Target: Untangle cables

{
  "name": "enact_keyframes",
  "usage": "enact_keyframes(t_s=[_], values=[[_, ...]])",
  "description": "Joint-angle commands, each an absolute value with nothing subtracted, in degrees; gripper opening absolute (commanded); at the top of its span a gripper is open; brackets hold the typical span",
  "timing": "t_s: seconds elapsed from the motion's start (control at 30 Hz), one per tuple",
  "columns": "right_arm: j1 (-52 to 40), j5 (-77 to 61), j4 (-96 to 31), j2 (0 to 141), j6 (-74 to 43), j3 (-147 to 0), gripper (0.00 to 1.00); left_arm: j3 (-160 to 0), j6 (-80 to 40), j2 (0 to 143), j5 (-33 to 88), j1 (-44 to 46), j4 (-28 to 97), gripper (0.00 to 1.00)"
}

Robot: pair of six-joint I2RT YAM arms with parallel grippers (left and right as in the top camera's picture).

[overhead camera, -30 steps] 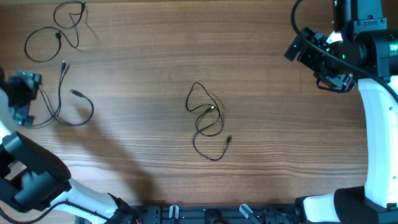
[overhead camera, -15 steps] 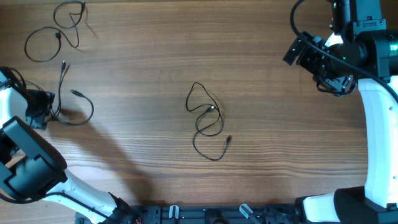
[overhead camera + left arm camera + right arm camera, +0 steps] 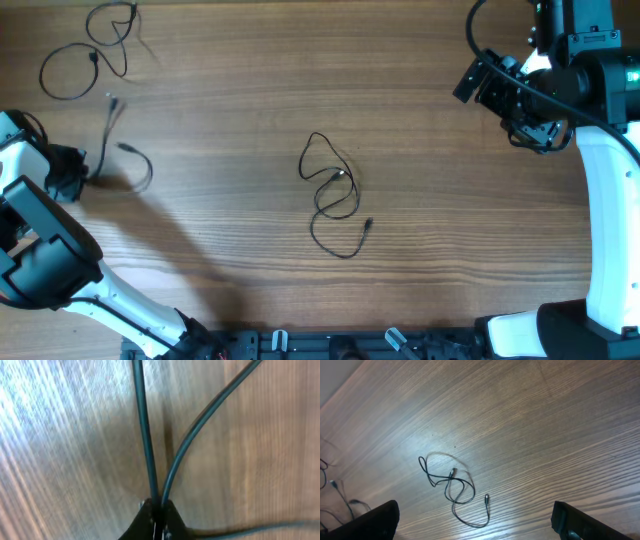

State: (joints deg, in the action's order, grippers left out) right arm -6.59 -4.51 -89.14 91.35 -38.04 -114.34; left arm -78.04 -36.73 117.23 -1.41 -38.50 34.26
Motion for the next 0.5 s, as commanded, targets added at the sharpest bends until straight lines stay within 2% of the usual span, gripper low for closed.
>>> enact_keyframes(t_s=[0.0, 0.2, 0.33, 0.47], values=[[-6.94, -5.23, -89.25, 91.72, -37.98, -113.86, 0.99, -77.67, -36.42, 118.32, -0.95, -38.3, 31.51, 0.04], [-6.94, -5.21, -88.64, 91.72, -38.59, -113.86, 0.99, -77.67, -35.77, 118.32, -0.4, -38.04, 25.54, 0.04], [-6.94, -5.23, -88.07, 91.72, -39.29, -113.86, 0.99, -77.67, -33.26, 118.32, 7.09, -36.73, 20.47, 0.04], [-6.94, -5.23, -88.05, 91.72, -39.59, -113.86, 0.99, -77.67, -33.26, 118.32, 6.81, -34.92, 17.72, 0.04]])
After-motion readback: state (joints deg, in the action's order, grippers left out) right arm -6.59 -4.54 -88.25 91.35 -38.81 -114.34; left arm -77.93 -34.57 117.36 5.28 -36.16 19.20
